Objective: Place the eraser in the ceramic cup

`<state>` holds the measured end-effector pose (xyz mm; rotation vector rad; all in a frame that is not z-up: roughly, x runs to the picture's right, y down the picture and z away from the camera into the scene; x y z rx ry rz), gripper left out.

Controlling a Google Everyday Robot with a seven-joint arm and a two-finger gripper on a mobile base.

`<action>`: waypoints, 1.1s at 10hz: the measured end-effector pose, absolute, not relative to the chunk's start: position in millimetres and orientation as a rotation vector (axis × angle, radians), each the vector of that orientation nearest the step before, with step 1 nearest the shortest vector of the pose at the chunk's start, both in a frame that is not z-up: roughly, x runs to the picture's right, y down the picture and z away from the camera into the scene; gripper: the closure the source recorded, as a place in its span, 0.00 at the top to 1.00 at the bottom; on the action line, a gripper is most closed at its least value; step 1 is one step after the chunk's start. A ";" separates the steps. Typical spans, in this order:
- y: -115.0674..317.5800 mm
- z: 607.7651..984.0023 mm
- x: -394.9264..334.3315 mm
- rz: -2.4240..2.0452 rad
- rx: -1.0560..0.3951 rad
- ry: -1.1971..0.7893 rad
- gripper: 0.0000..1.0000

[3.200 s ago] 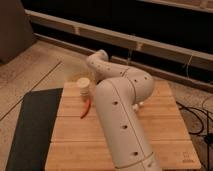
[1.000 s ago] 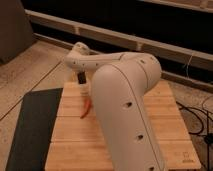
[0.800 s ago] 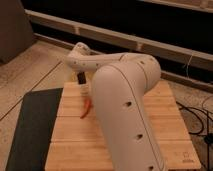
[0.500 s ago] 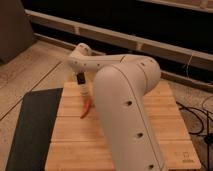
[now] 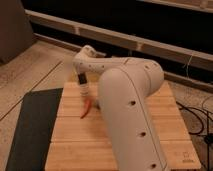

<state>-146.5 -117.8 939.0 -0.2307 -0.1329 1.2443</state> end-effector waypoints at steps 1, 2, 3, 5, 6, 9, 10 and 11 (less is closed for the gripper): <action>-115.5 939.9 -145.3 1.243 -0.236 -0.137 0.00; -113.3 939.2 -147.4 1.244 -0.244 -0.141 0.00; -110.3 938.7 -149.5 1.244 -0.252 -0.144 0.01; -104.4 932.9 -155.6 1.246 -0.275 -0.156 0.23; -102.3 931.4 -156.0 1.246 -0.281 -0.157 0.34; -101.5 927.9 -151.1 1.249 -0.283 -0.157 0.62; -101.8 927.7 -148.7 1.252 -0.282 -0.155 0.62; -102.0 927.8 -146.2 1.260 -0.281 -0.154 0.62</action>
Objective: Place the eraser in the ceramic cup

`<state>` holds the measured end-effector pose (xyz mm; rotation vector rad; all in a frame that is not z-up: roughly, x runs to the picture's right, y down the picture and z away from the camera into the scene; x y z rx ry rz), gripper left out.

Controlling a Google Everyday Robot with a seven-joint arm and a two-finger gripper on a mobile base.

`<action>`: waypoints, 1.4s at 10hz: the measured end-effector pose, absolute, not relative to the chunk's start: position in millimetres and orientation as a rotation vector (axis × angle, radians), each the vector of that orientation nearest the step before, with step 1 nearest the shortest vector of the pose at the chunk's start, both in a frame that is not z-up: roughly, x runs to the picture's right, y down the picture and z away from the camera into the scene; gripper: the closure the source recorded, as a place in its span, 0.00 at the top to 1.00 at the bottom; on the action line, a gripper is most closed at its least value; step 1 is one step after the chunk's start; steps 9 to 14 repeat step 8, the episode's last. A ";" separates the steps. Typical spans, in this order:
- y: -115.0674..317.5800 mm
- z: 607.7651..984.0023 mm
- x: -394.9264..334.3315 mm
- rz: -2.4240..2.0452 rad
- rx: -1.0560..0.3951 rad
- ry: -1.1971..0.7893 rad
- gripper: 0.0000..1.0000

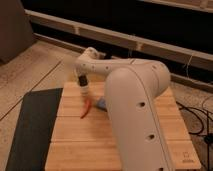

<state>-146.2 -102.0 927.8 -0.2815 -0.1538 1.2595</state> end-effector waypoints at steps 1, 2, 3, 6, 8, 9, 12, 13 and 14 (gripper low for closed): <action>-102.1 928.0 -144.7 1.264 -0.281 -0.153 0.62; -101.9 928.4 -143.4 1.268 -0.282 -0.153 0.62; -101.1 928.8 -143.8 1.273 -0.287 -0.155 0.62; -99.6 929.4 -144.0 1.281 -0.294 -0.159 0.62; -99.4 929.1 -143.6 1.283 -0.297 -0.157 0.62; -99.4 929.1 -143.6 1.283 -0.297 -0.157 0.62; -99.4 929.1 -143.6 1.283 -0.297 -0.157 0.62; -99.4 929.1 -143.6 1.283 -0.297 -0.157 0.62; -99.4 929.1 -143.6 1.283 -0.297 -0.157 0.62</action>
